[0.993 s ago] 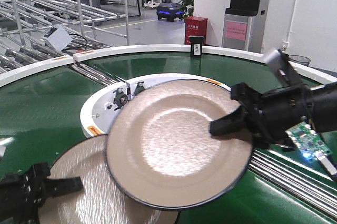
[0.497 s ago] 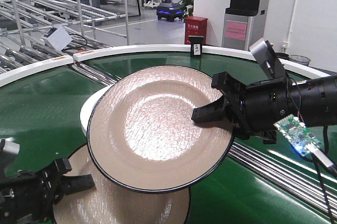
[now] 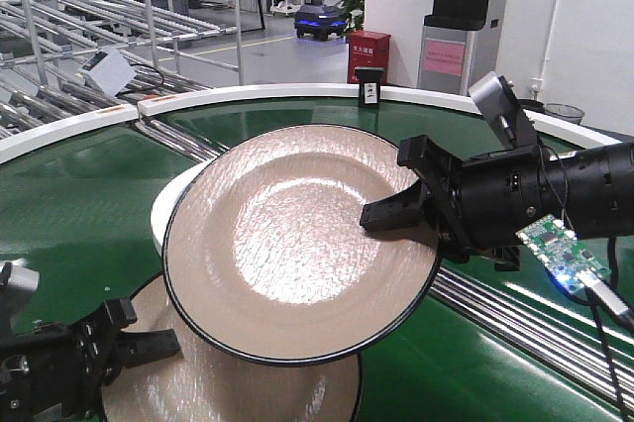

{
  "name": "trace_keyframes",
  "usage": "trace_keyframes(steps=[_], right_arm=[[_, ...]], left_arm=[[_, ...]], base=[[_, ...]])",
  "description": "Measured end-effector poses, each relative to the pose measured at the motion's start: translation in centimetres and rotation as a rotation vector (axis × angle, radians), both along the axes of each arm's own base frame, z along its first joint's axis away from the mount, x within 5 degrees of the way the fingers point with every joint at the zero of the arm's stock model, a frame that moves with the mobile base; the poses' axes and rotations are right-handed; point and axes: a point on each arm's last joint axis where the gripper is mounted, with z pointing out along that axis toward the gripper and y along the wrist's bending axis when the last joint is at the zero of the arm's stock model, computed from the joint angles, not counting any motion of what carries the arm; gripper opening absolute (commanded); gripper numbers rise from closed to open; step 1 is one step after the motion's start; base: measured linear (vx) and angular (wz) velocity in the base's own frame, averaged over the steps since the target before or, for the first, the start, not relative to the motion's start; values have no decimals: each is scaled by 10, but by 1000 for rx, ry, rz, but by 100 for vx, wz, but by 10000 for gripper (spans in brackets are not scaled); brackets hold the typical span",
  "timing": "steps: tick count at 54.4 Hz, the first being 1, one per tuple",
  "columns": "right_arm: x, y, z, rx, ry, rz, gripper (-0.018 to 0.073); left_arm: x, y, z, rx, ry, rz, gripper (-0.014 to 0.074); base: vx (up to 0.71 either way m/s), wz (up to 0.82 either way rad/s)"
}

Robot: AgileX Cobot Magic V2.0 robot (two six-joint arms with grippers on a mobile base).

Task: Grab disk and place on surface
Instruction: 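Lift both held plates up off the conveyor, then hold both plates upright while the base turns away from the conveyor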

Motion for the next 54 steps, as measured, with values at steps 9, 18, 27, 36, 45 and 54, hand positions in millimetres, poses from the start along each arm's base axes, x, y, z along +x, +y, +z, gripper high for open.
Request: trace_keyframes(steps=[9, 18, 27, 36, 45, 54], right_arm=[[0, 0, 0, 0, 0, 0, -8], [0, 0, 0, 0, 0, 0, -8], [0, 0, 0, 0, -1, -1, -8], [0, 0, 0, 0, 0, -1, -8], [0, 0, 0, 0, 0, -1, -8], [0, 0, 0, 0, 0, -1, -8]], left_arm=[[0, 0, 0, -1, 1, 0, -1], [0, 0, 0, -1, 0, -1, -1], [0, 0, 0, -1, 0, -1, -1], [0, 0, 0, 0, 1, 1, -1], [0, 0, 0, 0, 1, 1, -1], [0, 0, 0, -1, 1, 0, -1]], base=[[0, 0], [-1, 0], [-4, -1], [-10, -7], [-16, -19], [-18, -29]])
